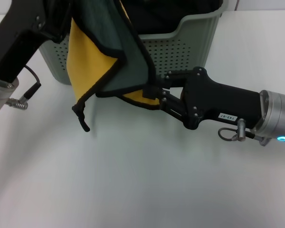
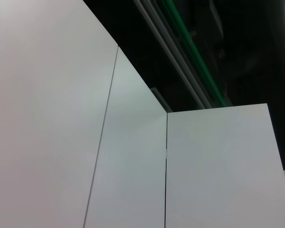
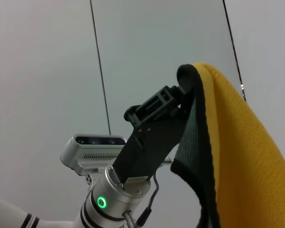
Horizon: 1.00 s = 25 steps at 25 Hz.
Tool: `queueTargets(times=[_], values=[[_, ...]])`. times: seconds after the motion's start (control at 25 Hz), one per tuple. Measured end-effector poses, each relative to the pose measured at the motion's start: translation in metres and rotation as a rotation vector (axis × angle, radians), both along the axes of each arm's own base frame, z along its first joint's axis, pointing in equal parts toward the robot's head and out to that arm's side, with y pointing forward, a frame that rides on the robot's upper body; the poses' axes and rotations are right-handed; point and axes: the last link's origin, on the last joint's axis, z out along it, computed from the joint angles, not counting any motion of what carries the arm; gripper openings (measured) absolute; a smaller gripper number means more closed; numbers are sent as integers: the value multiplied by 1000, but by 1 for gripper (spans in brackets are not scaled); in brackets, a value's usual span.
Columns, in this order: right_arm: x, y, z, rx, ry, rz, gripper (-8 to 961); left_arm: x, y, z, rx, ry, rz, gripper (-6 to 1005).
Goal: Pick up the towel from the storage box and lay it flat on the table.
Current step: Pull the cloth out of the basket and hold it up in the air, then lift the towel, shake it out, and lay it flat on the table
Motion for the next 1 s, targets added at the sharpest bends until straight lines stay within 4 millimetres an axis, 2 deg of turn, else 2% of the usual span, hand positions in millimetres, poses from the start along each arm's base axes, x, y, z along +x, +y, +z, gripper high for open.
queueTargets(times=[0.16,0.4,0.6,0.72,0.84,0.88,1.0], values=[[0,1,2,11,8,4,178,1,-1,-2,-9,1,-4,15],[-2,-2,5,43,19,45,126,0,-3,-5,-20,7,-6,16],[0,-2,10,56,35,45,17,-4,-5,-5,-24,6,7,19],[0,-4,16,69,53,56,12,-9,-6,-6,-31,8,22,28],[-1,-6,35,105,114,81,6,-18,-9,-13,-66,28,53,37],[-1,-7,45,127,139,90,7,-25,-13,-21,-104,52,75,39],[-4,-5,68,170,172,108,10,-31,-17,-30,-148,84,85,48]])
